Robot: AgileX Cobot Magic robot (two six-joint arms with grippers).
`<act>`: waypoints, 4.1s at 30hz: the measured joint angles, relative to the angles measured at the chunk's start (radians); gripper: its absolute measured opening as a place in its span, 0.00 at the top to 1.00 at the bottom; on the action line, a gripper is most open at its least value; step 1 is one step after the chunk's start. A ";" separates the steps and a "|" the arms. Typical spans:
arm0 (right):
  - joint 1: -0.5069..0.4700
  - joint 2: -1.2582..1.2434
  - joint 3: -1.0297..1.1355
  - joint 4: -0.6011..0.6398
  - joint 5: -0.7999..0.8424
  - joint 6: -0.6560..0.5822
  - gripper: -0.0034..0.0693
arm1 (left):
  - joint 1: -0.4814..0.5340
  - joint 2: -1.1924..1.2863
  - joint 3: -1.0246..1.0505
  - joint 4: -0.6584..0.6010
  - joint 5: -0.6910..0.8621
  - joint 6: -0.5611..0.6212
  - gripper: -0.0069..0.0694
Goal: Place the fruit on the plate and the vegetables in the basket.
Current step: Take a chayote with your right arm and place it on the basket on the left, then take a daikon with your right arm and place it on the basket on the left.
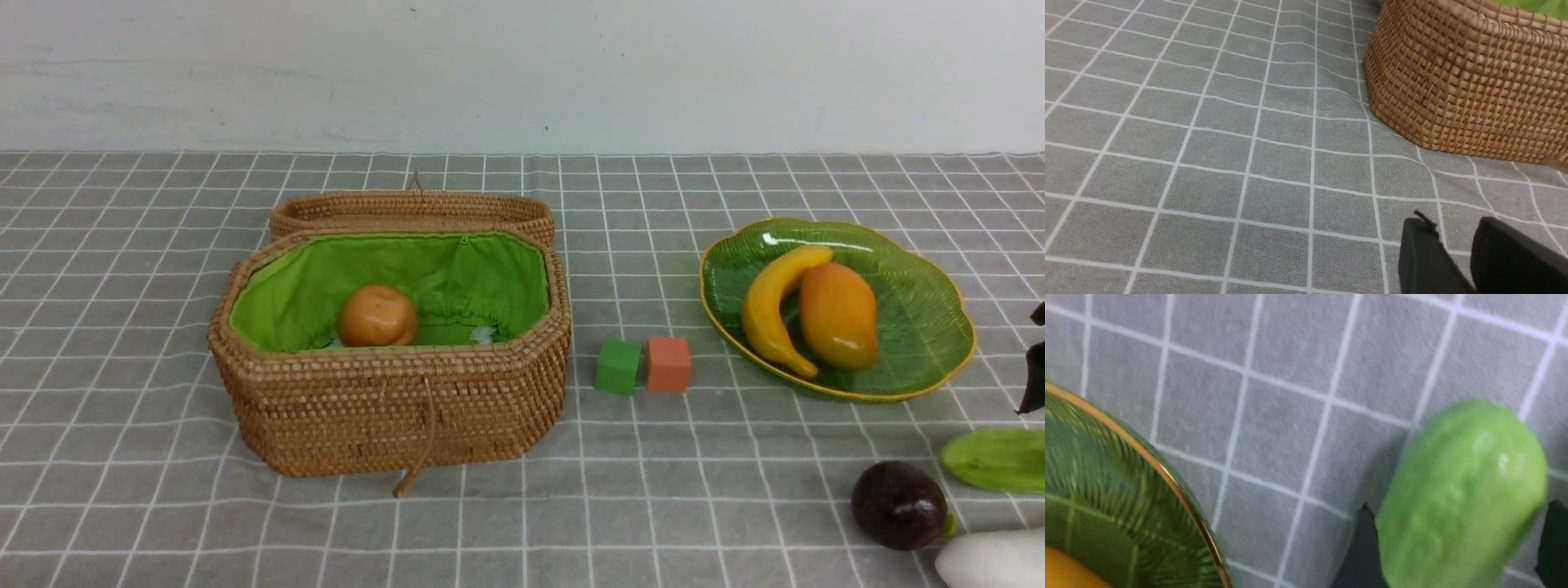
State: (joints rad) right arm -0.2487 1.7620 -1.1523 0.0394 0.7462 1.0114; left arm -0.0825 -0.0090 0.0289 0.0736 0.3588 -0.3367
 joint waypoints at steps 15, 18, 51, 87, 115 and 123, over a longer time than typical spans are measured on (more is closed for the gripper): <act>0.000 0.082 0.000 0.038 -0.034 -0.117 0.36 | 0.000 0.000 0.000 0.000 0.000 0.000 0.65; 0.000 0.023 0.000 0.024 -0.037 -0.157 0.36 | 0.000 0.000 0.000 0.000 0.000 0.000 0.64; 0.827 0.211 -0.603 0.312 -0.459 -1.162 0.36 | 0.000 0.000 0.000 0.001 0.000 0.000 0.62; 0.482 -0.200 -0.501 -0.150 0.295 -0.432 0.15 | 0.000 0.000 0.000 0.001 0.000 0.000 0.60; 0.000 -0.312 0.562 0.195 -0.284 -0.123 0.16 | 0.000 0.000 0.000 0.001 0.000 0.000 0.60; 0.000 -0.341 0.563 0.184 -0.306 -0.308 0.25 | 0.000 0.000 0.000 0.001 0.000 0.000 0.60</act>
State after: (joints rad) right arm -0.2486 1.4208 -0.5892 0.2233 0.4404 0.7030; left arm -0.0825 -0.0090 0.0289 0.0742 0.3588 -0.3367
